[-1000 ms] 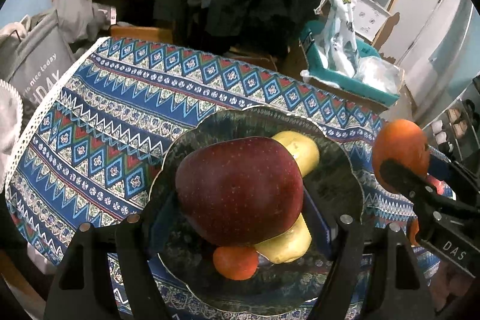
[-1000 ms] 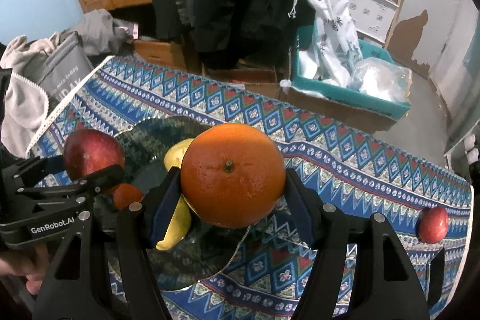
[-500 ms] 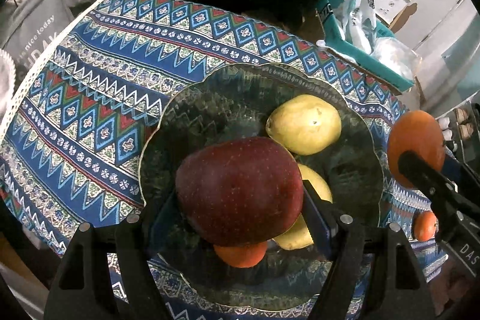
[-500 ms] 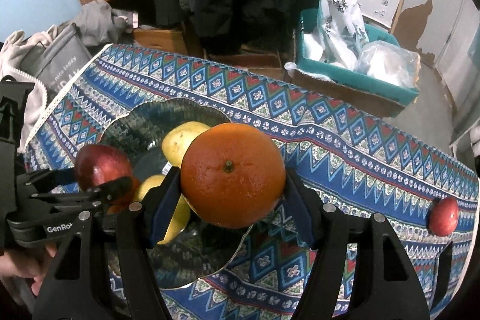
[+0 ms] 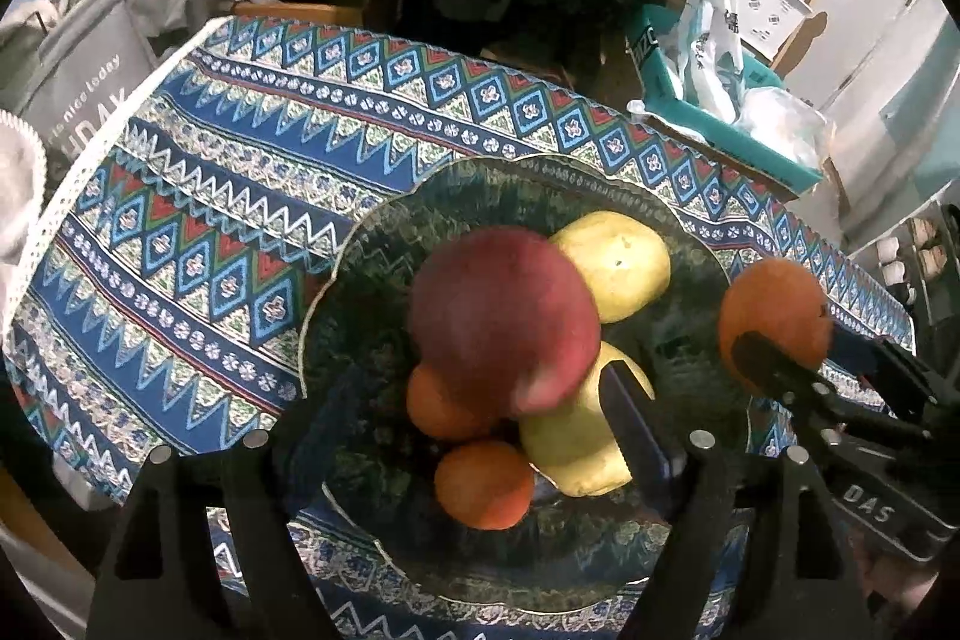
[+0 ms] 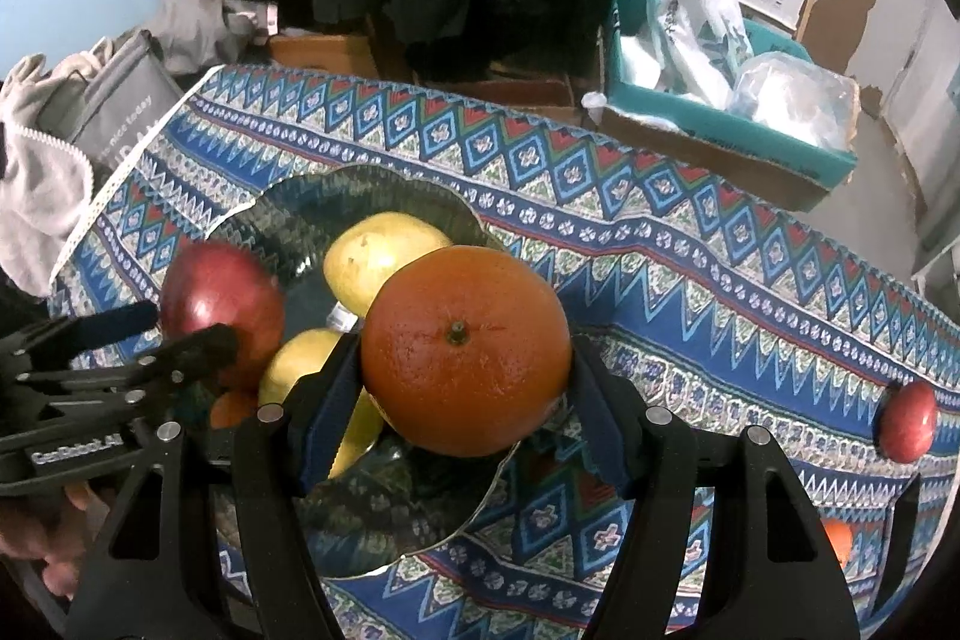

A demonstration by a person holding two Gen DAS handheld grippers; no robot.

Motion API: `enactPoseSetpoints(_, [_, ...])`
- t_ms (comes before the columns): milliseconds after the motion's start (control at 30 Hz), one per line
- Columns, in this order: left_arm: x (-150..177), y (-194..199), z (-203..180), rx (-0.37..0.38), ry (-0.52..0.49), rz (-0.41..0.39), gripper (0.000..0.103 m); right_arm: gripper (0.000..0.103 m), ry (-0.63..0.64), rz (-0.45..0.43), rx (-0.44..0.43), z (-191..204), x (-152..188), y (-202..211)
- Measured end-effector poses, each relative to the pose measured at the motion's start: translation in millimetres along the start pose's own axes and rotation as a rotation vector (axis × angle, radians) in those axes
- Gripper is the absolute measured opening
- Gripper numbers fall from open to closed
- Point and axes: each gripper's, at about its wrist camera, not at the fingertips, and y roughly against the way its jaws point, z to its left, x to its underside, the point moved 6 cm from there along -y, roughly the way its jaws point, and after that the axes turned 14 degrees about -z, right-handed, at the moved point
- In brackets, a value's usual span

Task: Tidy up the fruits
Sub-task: 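Lower the red apple and orange into the bowl and open both tools, then withdraw both tools from the bowl toward the remaining fruit on the cloth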

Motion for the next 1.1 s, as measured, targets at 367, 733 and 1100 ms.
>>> enactPoseSetpoints(367, [0,9,5,-0.013,-0.016,-0.015,0.083,0.07,0.024,0.086,-0.019,8,20,-23])
enactPoseSetpoints(733, [-5,23,5,-0.02,-0.029,-0.046,0.083,0.07,0.025,0.009,-0.007,6,6,-7])
enactPoseSetpoints(1100, [-20,50,-15,0.01,-0.069,-0.116,0.083,0.07,-0.01,-0.108,0.033,-12,-24,41])
